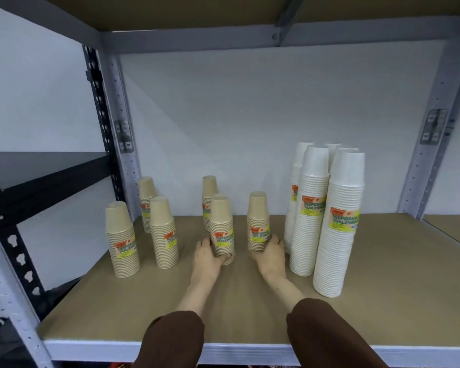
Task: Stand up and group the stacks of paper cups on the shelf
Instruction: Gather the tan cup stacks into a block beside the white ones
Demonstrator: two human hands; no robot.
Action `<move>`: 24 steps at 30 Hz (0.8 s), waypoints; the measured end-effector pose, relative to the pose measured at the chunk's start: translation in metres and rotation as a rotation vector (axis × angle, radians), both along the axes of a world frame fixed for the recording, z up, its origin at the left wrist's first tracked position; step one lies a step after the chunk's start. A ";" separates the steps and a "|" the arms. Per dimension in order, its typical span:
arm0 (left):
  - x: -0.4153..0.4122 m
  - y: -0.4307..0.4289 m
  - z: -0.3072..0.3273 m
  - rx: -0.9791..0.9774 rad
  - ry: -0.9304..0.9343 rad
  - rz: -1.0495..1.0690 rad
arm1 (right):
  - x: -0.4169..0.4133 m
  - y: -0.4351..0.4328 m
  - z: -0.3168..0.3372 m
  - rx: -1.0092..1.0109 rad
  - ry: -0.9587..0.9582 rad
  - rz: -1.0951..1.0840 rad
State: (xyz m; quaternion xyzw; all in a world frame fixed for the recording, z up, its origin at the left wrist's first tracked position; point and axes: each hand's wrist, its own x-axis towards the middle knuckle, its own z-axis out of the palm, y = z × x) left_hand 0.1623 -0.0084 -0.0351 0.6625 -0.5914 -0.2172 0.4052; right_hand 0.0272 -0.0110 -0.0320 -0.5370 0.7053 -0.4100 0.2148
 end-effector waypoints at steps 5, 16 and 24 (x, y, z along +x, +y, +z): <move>0.000 -0.011 -0.002 -0.021 0.039 -0.033 | -0.001 -0.008 -0.005 -0.004 -0.016 0.007; -0.009 -0.029 -0.005 -0.070 0.045 -0.125 | 0.006 -0.015 -0.006 -0.013 -0.067 -0.047; -0.007 -0.035 -0.009 -0.064 0.085 -0.173 | 0.005 -0.014 -0.010 -0.029 -0.071 -0.045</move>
